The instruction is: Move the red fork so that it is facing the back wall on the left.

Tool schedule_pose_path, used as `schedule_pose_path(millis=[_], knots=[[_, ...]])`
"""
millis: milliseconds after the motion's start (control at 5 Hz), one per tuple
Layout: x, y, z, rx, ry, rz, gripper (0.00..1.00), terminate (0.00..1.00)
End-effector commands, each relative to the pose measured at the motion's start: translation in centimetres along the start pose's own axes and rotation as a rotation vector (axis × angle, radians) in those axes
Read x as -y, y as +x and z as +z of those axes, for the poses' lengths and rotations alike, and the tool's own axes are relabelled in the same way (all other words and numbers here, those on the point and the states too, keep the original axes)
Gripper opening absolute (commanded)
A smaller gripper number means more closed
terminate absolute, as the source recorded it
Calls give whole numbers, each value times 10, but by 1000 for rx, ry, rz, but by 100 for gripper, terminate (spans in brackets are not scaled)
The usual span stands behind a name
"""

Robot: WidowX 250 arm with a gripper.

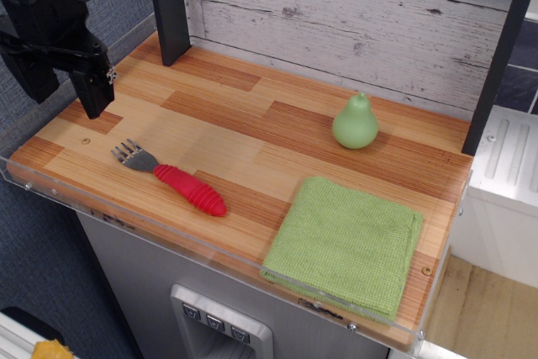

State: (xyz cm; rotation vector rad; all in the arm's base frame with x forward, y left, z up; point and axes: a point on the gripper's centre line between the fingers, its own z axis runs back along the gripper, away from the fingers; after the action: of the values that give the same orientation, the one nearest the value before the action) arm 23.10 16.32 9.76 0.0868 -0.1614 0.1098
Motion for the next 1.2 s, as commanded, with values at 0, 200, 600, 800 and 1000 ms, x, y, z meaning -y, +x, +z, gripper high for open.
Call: schedule_pose_path(millis=[0,200,600,800,1000], knots=[[0,0,0,0,0,0,100,0],[23,11,-3,20,-15,148,100,0],[80,21,-14,-49,-106,441,100,0],[91,19,-30,-108,-88,693,100,0],[91,16,-36,-170,3,832,100,0]])
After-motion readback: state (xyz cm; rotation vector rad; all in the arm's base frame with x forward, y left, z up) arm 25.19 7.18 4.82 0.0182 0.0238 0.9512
